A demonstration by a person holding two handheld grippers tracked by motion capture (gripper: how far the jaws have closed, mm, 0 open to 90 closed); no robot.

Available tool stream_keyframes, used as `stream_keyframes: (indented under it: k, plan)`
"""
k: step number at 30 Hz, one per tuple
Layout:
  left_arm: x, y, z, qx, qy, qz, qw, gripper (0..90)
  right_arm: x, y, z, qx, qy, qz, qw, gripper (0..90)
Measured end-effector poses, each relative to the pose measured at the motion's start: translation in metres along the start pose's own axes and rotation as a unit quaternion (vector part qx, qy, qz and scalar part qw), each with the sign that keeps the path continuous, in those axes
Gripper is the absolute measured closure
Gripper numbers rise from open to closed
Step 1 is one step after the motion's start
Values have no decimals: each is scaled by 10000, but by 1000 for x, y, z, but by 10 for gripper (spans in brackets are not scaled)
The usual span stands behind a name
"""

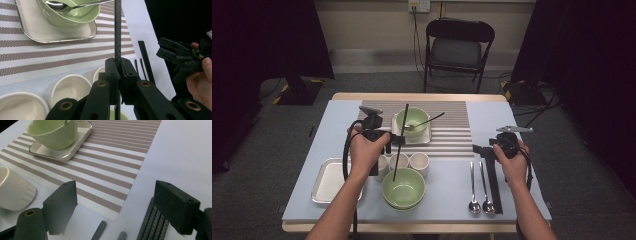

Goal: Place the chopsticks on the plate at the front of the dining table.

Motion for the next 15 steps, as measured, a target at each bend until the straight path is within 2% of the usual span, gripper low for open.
stream_keyframes:
  k: [6, 10, 15]
  plan:
    - [0, 3, -3, 32, 19, 30, 10000, 861, -6, 0, 6, -35, -86, -30, 10000, 183]
    - [0, 5, -5, 8, 64, 42, 10000, 862, -10, 0, 9, -62, -91, -52, 9999, 183]
    - [1, 8, -8, 81, 72, 45, 9999, 862, -15, 0, 13, -117, -82, -81, 9999, 183]
Point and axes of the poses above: each handheld gripper's, and its own axes: y roughly backward along the jaws, x roughly out of its top, z roughly to its right, the point moved 6 cm from there along -y, roughly forward along the jaws, and after that the axes turned 5 degrees about -x, right-handed, at the moved point
